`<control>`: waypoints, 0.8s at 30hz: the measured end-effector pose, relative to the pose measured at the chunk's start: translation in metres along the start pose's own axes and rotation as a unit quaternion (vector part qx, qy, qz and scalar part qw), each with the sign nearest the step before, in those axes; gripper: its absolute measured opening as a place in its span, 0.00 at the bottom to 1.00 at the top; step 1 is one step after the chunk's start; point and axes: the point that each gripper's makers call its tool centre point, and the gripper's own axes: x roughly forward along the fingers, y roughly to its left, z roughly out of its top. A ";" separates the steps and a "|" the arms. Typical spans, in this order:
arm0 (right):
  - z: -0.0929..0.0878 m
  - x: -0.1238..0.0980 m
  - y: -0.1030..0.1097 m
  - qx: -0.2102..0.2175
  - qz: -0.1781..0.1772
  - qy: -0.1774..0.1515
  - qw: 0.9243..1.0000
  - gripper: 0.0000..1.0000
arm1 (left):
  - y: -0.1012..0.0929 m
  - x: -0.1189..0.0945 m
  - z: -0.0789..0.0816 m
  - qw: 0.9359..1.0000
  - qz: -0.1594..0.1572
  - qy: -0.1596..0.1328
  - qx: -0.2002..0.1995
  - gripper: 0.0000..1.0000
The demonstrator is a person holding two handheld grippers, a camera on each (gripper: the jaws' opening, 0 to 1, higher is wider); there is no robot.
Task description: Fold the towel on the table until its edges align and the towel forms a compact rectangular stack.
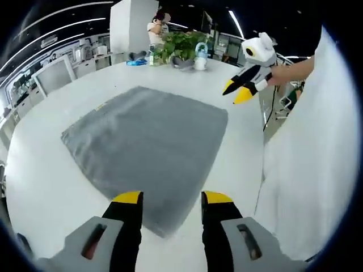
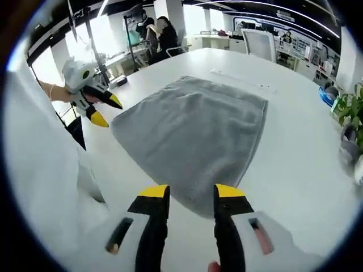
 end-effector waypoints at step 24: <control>-0.046 0.026 -0.019 -0.086 0.010 0.090 0.992 0.25 | 0.007 0.014 -0.038 0.997 0.032 0.057 0.030 0.30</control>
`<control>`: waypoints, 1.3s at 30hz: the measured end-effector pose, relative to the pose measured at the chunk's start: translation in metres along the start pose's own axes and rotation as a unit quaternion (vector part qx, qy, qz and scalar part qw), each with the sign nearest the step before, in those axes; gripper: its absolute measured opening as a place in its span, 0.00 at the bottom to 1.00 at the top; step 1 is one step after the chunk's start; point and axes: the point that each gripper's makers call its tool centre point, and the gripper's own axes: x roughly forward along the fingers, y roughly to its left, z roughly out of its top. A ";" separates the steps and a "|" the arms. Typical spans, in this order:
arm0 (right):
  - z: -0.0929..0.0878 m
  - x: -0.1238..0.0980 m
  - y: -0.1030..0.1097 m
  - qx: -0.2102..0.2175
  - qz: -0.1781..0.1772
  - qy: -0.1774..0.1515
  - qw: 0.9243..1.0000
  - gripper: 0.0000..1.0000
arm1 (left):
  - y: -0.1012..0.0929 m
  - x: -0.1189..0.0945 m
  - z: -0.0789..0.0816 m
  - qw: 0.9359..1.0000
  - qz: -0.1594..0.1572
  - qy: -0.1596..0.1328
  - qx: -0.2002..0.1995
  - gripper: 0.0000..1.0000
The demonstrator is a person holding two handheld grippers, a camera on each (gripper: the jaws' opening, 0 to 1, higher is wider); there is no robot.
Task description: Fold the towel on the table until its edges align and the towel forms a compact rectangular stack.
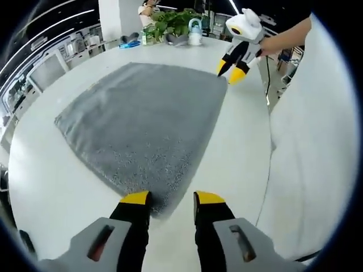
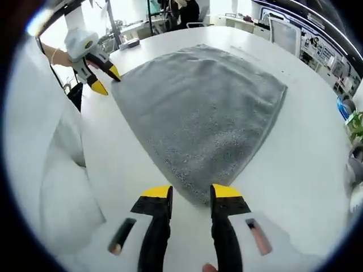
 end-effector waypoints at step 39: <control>0.005 -0.011 -0.022 0.018 -0.054 -0.009 0.998 0.01 | 0.021 -0.016 0.000 0.998 0.060 0.005 -0.006 0.03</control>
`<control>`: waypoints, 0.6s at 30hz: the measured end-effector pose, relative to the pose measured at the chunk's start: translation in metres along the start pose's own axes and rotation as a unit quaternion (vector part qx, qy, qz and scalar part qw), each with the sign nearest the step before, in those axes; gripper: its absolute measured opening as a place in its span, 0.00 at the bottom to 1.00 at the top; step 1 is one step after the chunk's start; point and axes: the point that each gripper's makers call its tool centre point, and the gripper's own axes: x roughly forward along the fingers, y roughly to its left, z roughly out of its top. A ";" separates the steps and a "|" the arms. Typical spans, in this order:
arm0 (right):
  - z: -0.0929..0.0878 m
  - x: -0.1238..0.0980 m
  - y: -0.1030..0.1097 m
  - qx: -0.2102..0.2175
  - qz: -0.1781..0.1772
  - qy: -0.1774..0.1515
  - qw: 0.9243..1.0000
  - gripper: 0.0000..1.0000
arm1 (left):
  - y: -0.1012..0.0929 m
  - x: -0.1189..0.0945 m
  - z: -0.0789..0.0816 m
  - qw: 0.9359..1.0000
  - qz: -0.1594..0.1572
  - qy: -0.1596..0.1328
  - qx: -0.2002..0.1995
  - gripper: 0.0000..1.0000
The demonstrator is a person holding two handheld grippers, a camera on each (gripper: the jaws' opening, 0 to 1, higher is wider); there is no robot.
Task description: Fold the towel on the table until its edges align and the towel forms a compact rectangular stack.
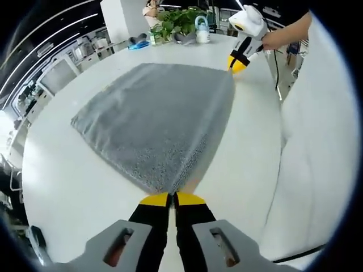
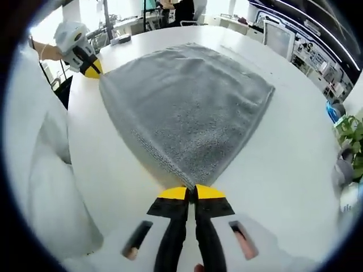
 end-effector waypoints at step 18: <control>0.042 -0.043 -0.019 0.021 -0.036 -0.060 0.997 0.00 | 0.038 -0.045 0.057 0.995 0.064 -0.068 -0.022 0.03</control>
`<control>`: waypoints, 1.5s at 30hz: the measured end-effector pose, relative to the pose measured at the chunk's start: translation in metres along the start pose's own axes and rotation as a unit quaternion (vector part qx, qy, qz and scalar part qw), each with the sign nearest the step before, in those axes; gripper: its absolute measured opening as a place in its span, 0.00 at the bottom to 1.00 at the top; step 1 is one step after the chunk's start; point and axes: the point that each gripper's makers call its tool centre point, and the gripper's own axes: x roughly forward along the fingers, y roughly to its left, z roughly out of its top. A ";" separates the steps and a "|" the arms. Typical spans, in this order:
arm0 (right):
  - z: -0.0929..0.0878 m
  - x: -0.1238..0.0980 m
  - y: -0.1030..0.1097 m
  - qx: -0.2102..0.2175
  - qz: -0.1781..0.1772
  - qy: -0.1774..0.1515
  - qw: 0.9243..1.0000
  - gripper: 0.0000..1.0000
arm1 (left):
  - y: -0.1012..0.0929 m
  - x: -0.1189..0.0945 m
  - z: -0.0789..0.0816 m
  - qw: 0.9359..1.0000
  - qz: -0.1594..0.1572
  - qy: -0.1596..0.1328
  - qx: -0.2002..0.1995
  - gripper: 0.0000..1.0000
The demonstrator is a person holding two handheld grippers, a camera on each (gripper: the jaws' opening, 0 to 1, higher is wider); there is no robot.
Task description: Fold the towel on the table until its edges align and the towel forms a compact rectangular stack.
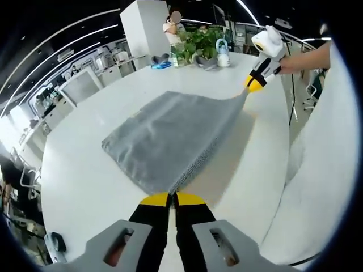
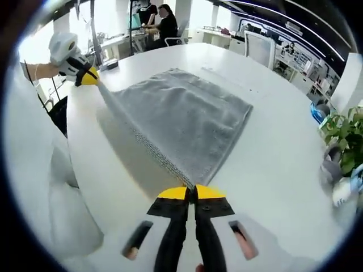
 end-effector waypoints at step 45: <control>0.076 -0.062 -0.015 -0.023 -0.037 -0.065 0.997 0.00 | 0.038 -0.060 0.067 0.997 0.040 -0.053 0.030 0.03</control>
